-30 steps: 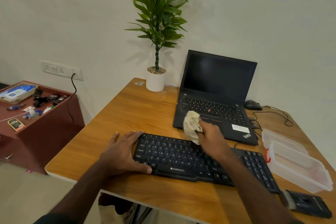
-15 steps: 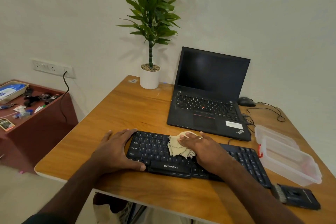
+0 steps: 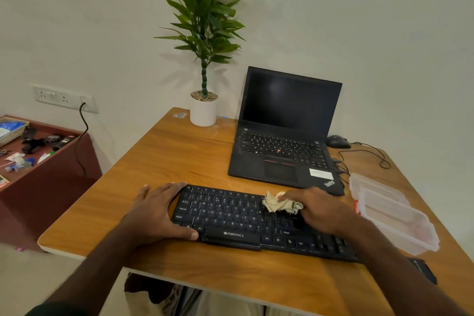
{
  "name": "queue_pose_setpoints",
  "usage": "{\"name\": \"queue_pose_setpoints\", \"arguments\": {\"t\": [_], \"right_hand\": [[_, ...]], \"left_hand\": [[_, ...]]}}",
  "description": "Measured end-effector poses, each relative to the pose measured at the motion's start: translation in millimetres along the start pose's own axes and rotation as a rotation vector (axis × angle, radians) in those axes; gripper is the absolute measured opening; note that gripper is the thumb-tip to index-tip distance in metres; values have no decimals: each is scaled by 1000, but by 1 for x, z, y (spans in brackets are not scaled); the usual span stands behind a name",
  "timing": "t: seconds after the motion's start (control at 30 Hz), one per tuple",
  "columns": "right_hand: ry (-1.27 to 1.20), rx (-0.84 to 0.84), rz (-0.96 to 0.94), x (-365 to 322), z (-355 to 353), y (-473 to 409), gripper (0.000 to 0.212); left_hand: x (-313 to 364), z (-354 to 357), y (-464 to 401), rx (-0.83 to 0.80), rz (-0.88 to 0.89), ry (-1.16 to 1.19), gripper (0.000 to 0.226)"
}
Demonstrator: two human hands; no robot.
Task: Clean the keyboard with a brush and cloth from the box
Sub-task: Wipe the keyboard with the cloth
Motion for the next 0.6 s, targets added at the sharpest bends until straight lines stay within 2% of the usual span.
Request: {"name": "queue_pose_setpoints", "arguments": {"t": [0.07,0.13,0.2,0.23,0.37,0.47,0.6], "right_hand": [[-310,132,43,3,-15,-6,27],[-531,392,103,8,-25,-10,23],[-499,539,109,3,-25,-11,28],[-413,515,73,-5,-20,-12,32],[37,163,-76,-20,28,-11,66],[159,138,-60,1,37,4,83],[141,154,66,27,24,26,79]], "left_hand": [[0,1,0,-4,1,-9,138],[0,1,0,-5,3,-17,138],[0,0,-1,-4,3,-24,138],[0,0,-1,-7,3,-29,138],[-1,0,-1,-12,3,-41,138],[-2,1,-3,-20,-1,-44,139],[-3,3,-3,-21,-8,-52,139]]}}
Point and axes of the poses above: each hand's wrist, its own y-axis away from the middle knuckle, its own z-axis out of the palm, x = y × z, the point moved 3 cm from there along -y, towards the middle knuckle, and after that the axes turned 10 degrees about -y, right-handed, at the moved point
